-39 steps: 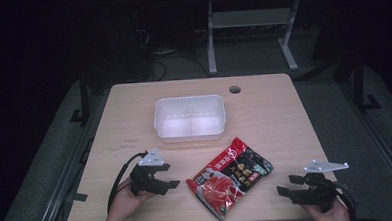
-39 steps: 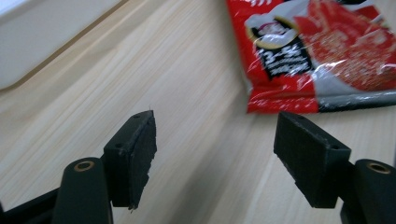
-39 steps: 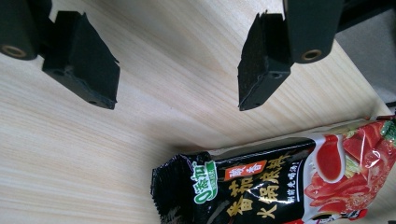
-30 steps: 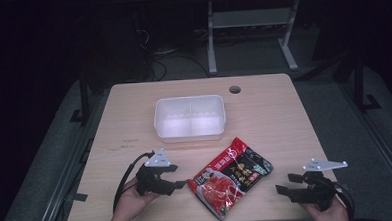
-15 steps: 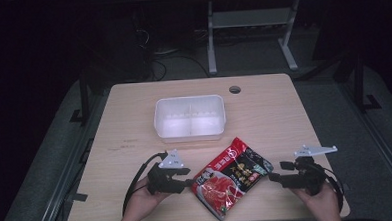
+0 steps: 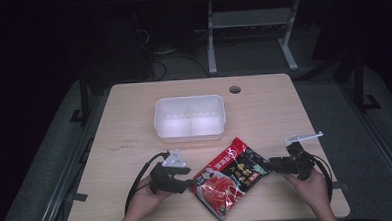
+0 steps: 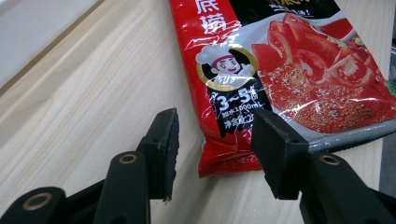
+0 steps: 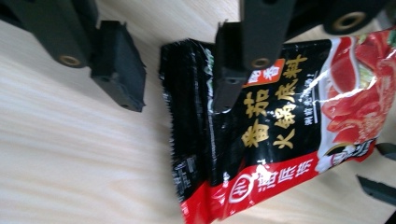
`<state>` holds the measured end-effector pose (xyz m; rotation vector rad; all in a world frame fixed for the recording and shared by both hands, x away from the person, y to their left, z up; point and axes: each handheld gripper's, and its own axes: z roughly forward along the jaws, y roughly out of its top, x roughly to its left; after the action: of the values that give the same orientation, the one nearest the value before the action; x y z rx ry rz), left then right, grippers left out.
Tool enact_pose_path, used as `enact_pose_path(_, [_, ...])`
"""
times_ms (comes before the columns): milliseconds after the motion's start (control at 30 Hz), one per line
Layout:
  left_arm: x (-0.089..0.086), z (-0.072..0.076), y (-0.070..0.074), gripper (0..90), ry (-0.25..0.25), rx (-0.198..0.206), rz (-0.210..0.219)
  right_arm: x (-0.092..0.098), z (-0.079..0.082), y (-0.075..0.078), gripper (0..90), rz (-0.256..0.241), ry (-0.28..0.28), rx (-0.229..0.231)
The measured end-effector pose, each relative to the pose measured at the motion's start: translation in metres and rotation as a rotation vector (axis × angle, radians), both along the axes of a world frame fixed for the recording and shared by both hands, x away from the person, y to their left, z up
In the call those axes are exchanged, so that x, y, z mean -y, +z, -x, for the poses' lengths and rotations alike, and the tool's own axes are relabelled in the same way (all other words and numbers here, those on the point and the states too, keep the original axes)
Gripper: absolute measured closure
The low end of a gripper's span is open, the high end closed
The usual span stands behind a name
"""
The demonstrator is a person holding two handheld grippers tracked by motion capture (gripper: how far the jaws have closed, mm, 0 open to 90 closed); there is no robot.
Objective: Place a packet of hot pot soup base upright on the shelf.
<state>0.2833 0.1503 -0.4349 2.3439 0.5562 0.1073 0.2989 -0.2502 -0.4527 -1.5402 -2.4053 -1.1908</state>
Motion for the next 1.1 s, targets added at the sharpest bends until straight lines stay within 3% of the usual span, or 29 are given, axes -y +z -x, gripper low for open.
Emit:
enact_pose_path(33, [0.0, 0.0, 0.0, 50.0, 0.0, 0.0, 0.0, 0.0, 0.0, 0.0, 57.8, 0.0, 0.0, 0.0])
enact_pose_path(133, [0.0, -0.001, -0.001, 48.6, -0.002, -0.007, 0.004, -0.004, -0.008, -0.002, 69.4, -0.03, 0.013, -0.028])
enact_pose_path(333, [0.001, -0.001, -0.001, 46.1, -0.006, -0.012, 0.008, -0.009, -0.013, 0.001, 88.6, -0.038, 0.044, -0.045])
enact_pose_path(500, [0.001, -0.002, -0.001, 41.8, -0.003, -0.015, 0.013, -0.01, -0.014, 0.005, 89.4, -0.033, 0.049, -0.05])
enact_pose_path(700, [-0.001, -0.004, -0.001, 32.8, 0.011, -0.023, 0.028, -0.012, -0.01, 0.025, 89.5, -0.038, 0.066, -0.011])
enact_pose_path(833, [-0.003, -0.006, -0.002, 27.4, 0.024, -0.031, 0.047, -0.019, -0.006, 0.051, 89.6, -0.03, 0.098, 0.042])
enact_pose_path(1100, [-0.005, -0.009, -0.003, 22.9, 0.028, -0.052, 0.075, -0.034, -0.001, 0.08, 89.6, -0.029, 0.15, 0.109])
